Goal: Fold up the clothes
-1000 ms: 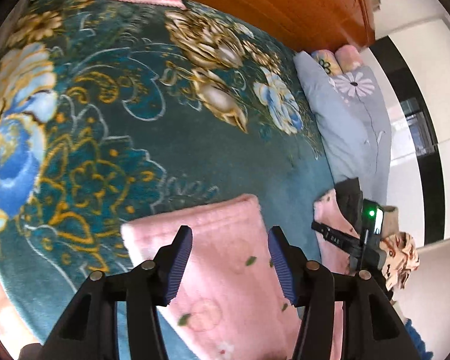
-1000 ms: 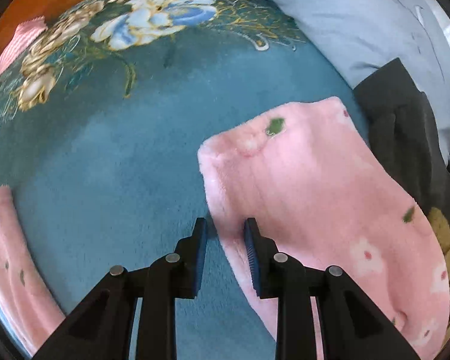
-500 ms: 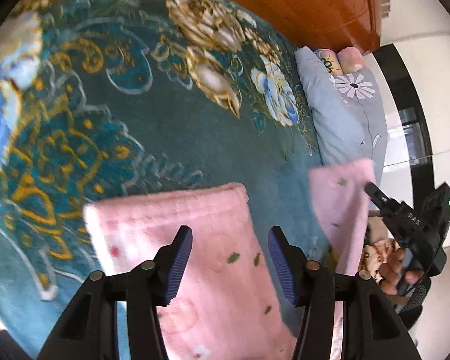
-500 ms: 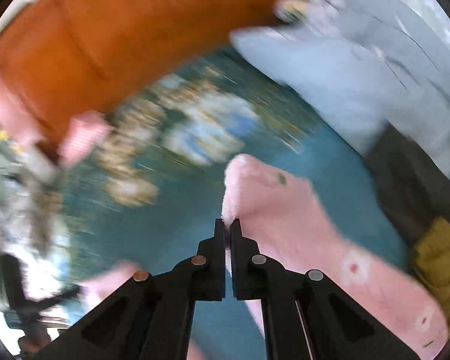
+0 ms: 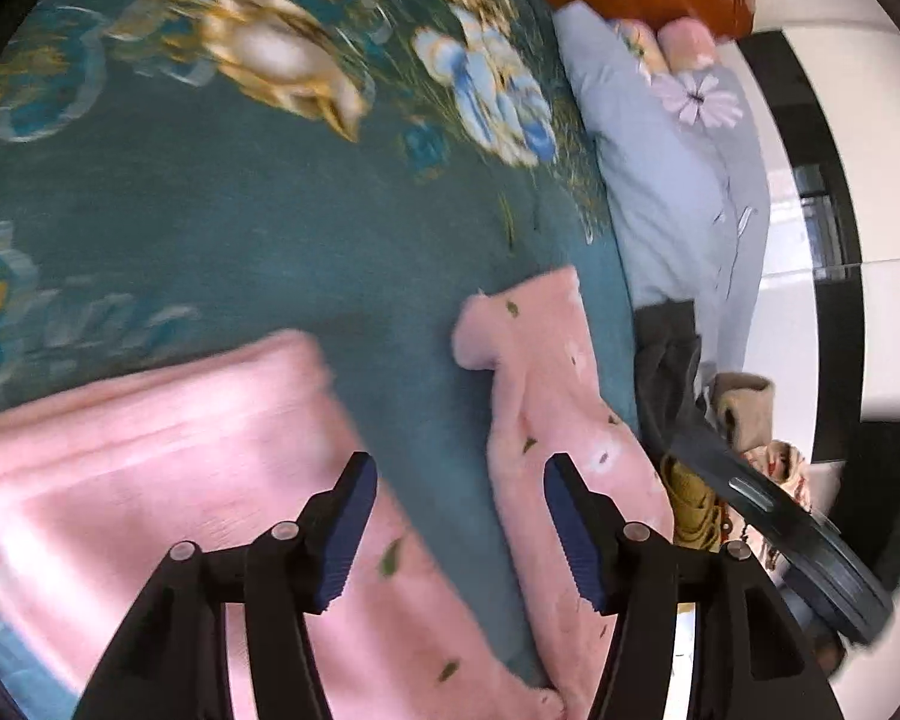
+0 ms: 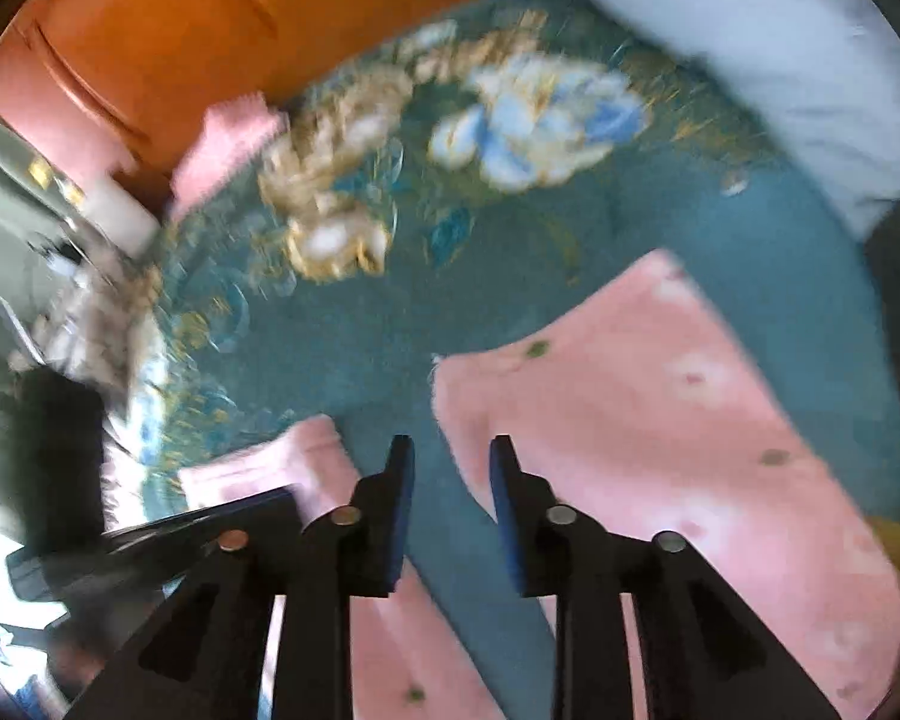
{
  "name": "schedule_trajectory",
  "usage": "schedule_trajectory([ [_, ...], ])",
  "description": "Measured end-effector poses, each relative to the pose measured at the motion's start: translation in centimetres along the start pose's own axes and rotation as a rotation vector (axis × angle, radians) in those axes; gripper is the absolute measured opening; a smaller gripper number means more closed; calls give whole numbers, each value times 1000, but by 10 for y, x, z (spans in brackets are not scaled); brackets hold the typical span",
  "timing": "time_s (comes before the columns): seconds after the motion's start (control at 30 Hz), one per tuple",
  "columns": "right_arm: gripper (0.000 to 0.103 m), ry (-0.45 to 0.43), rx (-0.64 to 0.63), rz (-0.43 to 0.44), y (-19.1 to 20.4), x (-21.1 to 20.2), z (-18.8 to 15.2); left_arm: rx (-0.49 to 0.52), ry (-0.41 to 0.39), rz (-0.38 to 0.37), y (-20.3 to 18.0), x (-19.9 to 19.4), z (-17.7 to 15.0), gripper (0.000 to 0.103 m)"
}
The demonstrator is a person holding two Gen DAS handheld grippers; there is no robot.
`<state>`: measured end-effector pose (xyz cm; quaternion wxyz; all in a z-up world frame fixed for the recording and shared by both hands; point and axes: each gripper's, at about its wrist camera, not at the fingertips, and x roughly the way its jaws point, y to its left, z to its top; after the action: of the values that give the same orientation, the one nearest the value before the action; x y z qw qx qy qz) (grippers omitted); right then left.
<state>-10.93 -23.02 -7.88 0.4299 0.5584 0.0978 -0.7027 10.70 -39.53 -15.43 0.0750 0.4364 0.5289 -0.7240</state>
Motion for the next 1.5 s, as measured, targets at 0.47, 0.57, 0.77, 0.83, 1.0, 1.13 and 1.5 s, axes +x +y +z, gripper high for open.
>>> schedule_trajectory([
  [0.47, 45, 6, 475, -572, -243, -226, -299, -36, -5, 191, -40, 71, 33, 14],
  [0.57, 48, 76, 418, -597, -253, -211, -324, 11, -18, 230, -54, 72, 32, 10],
  [0.77, 48, 99, 363, -519, -275, -193, -319, 70, -41, 234, -77, 64, 29, 10],
  [0.83, 48, 129, 316, -526, -271, -181, -315, 86, -47, 231, -81, 60, 29, 10],
  [1.0, 3, 148, 267, -566, -261, -177, -312, 163, -66, 195, -97, 47, 32, 7],
  [1.13, 3, 1, 302, -658, -268, -220, -294, 261, -115, 161, -119, 37, 37, 7],
  [1.5, 3, 106, 369, -743, -284, -184, -292, 228, -71, 188, -99, 53, 42, 7],
])
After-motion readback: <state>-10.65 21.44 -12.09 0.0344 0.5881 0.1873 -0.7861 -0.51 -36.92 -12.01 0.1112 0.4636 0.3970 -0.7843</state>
